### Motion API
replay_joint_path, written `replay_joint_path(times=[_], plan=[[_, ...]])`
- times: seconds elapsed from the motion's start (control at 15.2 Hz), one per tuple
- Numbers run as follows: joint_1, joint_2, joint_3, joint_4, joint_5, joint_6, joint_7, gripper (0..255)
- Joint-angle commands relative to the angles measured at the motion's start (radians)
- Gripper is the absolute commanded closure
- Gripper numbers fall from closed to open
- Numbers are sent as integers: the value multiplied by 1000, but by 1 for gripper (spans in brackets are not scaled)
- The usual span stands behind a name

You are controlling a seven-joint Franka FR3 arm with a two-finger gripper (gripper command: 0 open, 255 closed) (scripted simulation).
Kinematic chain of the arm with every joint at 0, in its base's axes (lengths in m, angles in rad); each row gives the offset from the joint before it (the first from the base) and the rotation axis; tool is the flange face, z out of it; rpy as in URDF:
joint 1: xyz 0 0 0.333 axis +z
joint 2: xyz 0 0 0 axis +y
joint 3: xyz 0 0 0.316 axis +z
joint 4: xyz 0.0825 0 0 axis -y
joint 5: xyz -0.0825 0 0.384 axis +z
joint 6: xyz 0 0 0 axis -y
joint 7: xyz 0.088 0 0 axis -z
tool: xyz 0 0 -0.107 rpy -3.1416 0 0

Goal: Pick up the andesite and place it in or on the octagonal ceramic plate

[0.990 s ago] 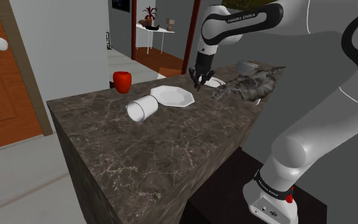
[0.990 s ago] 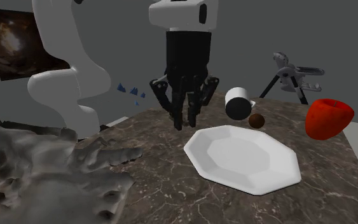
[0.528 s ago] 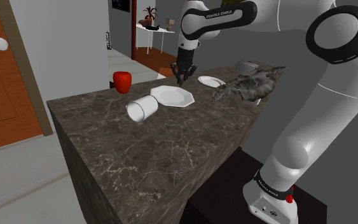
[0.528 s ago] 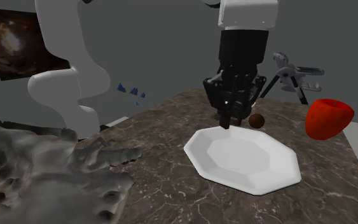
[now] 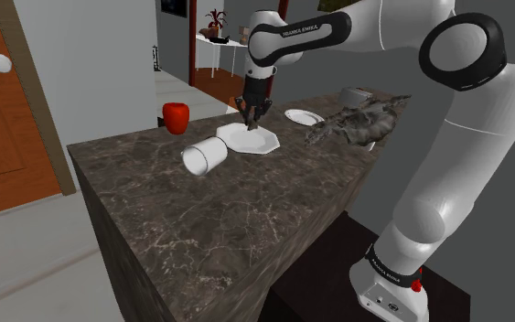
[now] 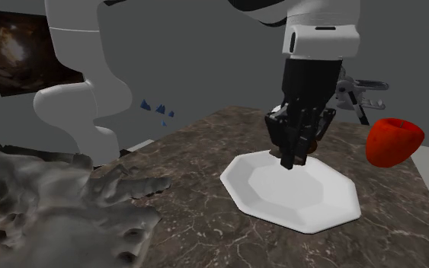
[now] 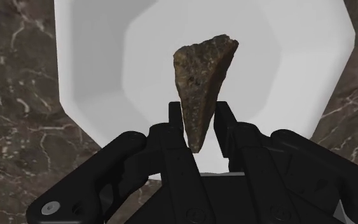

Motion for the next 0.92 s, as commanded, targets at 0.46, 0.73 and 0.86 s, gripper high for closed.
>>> replay_joint_path(times=[0.46,0.73,0.86], plan=[[1,31,-2,-80,-10,111,9,255],[1,31,-2,-80,-10,111,9,255],[1,31,-2,-80,-10,111,9,255]])
